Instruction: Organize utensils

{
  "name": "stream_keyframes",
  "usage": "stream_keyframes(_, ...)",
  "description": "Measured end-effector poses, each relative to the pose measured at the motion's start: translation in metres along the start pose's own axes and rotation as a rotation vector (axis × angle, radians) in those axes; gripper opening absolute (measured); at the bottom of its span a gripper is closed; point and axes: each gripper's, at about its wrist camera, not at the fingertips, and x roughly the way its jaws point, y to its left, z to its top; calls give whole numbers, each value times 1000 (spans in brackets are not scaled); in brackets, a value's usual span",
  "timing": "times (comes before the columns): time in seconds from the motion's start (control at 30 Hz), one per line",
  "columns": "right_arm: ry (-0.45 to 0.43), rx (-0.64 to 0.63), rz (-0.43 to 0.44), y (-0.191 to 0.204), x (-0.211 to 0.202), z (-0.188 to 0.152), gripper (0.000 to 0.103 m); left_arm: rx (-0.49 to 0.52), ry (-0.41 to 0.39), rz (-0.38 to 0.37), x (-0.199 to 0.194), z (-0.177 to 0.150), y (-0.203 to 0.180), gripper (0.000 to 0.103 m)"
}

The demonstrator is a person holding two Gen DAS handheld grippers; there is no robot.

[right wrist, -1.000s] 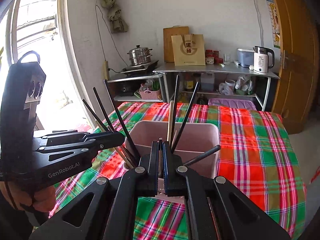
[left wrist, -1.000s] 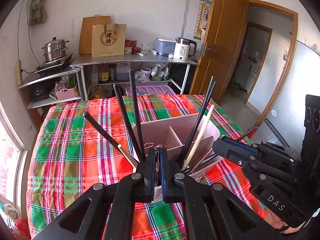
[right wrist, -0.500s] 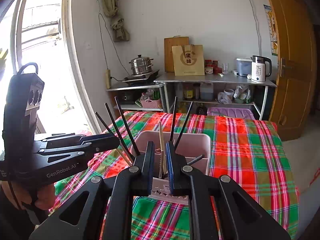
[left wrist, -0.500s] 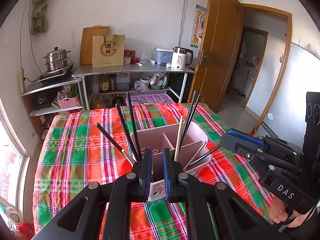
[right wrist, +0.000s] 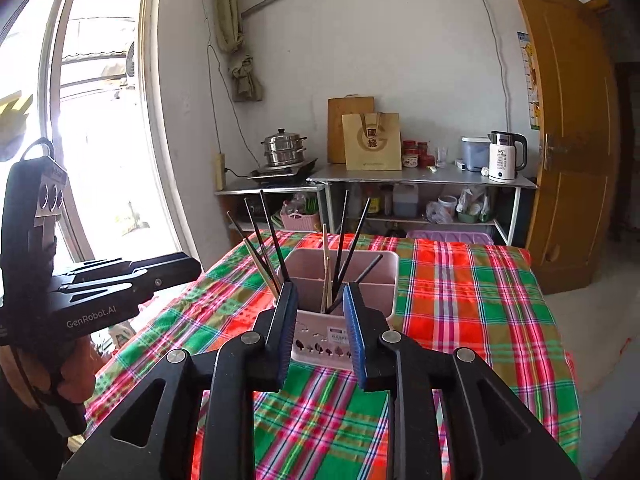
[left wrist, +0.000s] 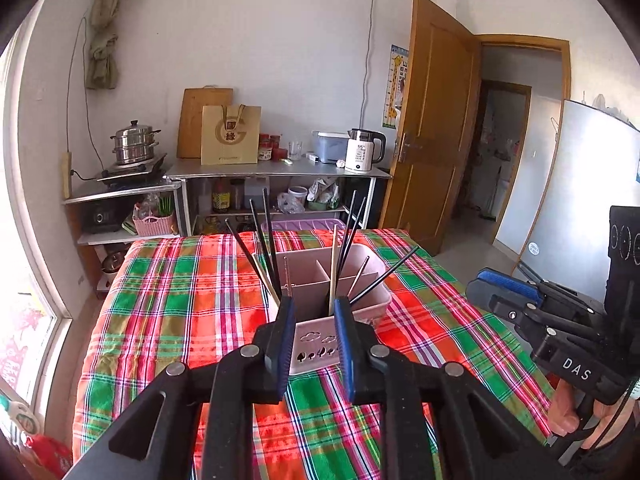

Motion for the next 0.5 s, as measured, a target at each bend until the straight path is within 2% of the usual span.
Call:
stream_keyframes(0.13, 4, -4, -12, 3, -11, -16, 25, -17, -29, 13, -17, -17, -3, 23)
stream_keyframes(0.5, 1, -5, -32, 14, -39, -52, 25, 12, -28, 30, -39, -66, -29, 26)
